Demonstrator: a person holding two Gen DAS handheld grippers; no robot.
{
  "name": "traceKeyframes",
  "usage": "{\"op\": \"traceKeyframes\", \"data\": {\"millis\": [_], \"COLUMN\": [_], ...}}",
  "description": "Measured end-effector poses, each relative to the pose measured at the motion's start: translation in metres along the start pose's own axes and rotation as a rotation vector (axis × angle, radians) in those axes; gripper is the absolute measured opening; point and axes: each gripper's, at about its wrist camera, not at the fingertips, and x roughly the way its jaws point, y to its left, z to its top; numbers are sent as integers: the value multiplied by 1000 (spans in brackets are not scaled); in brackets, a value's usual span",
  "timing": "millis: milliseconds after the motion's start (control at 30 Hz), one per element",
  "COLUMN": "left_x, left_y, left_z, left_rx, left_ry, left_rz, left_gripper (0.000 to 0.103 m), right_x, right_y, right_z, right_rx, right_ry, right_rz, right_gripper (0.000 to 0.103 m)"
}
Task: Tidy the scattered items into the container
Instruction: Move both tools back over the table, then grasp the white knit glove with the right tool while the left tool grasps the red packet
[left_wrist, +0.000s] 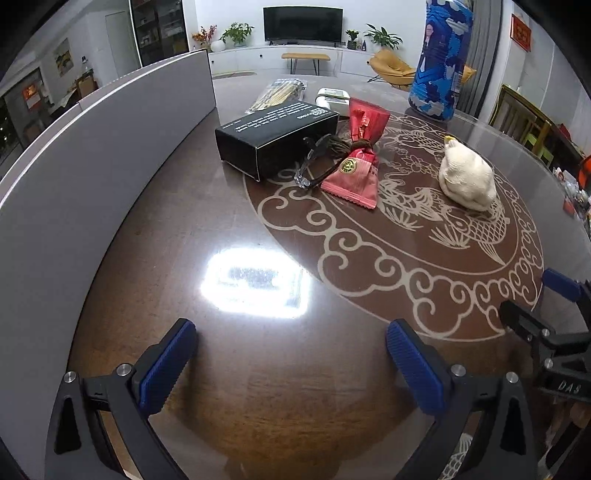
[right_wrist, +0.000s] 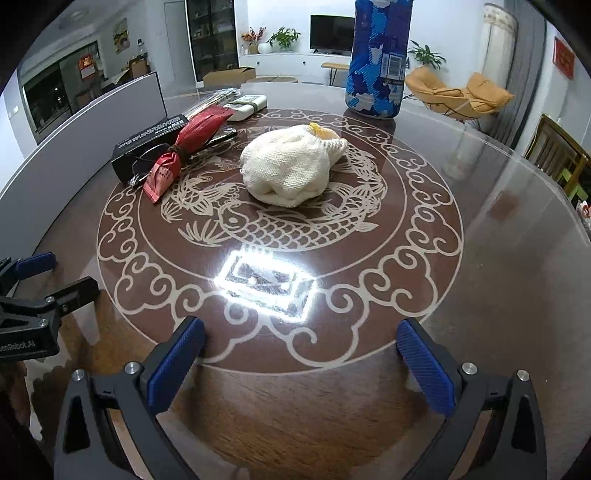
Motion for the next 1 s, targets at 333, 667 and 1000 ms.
{"op": "traceKeyframes", "data": {"millis": [333, 667, 1000], "left_x": [-1, -1, 0], "left_y": [0, 0, -1], "left_z": [-3, -3, -2], "left_rx": [16, 15, 15], "left_ry": [-46, -48, -48], "left_rz": [-14, -12, -14], "left_gripper": [103, 103, 103], "right_x": [2, 33, 79], "right_y": [2, 20, 27], "right_z": [2, 46, 111], "right_rx": [26, 19, 20], "right_ry": [-4, -5, -4], "right_rz": [-19, -13, -11], "right_gripper": [103, 103, 103]}}
